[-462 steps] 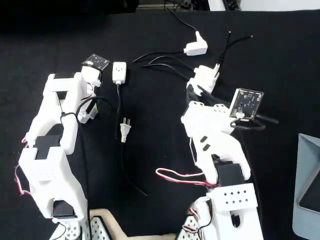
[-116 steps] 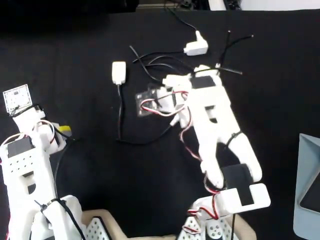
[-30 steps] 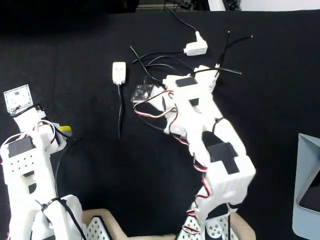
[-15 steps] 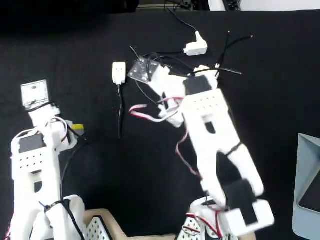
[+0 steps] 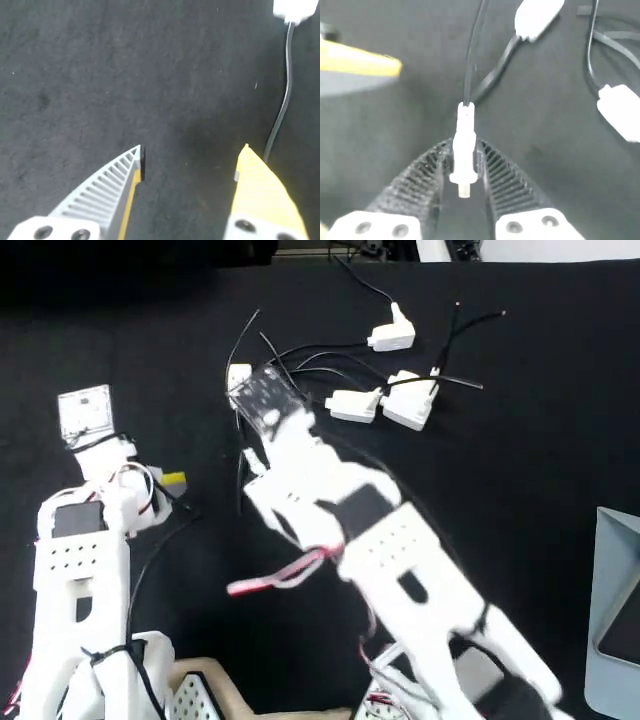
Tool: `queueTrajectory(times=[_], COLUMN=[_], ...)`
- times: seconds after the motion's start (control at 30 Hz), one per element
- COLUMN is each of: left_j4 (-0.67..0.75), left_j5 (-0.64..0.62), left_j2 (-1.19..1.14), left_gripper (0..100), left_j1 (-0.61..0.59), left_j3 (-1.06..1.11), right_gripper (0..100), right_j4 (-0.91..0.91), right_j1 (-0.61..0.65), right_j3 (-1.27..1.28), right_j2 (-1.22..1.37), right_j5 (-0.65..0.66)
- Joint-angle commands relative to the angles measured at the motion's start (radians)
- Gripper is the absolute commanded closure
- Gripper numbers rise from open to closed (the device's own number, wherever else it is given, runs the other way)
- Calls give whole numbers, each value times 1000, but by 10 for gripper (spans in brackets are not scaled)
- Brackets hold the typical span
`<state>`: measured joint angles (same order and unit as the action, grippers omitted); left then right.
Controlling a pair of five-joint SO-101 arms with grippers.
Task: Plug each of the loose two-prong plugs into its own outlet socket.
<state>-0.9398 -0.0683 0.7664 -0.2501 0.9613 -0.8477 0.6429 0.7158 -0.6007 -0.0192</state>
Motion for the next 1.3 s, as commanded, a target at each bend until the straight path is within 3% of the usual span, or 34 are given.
queueTrajectory(times=[0.0, 0.2, 0.5, 0.8, 1.03, 1.27], left_j4=[21, 89, 89, -51, -114, -129], left_j5=[-52, -55, -163, -181, -146, -130], left_j2=[21, 11, 21, 198, 391, 414], left_gripper=[701, 701, 701, 701, 701, 701], left_j1=[21, 110, 222, 309, 446, 381], left_j3=[-91, -101, -143, -174, -111, -114], right_gripper=[987, 987, 987, 987, 987, 987], right_j4=[215, 242, 242, 244, 242, 242], right_j1=[32, 71, 104, 103, 103, 46], right_j3=[162, 300, 414, 426, 435, 435], right_j2=[-163, -367, -509, -513, -513, -519], right_j5=[-40, -40, -38, -38, -38, -38])
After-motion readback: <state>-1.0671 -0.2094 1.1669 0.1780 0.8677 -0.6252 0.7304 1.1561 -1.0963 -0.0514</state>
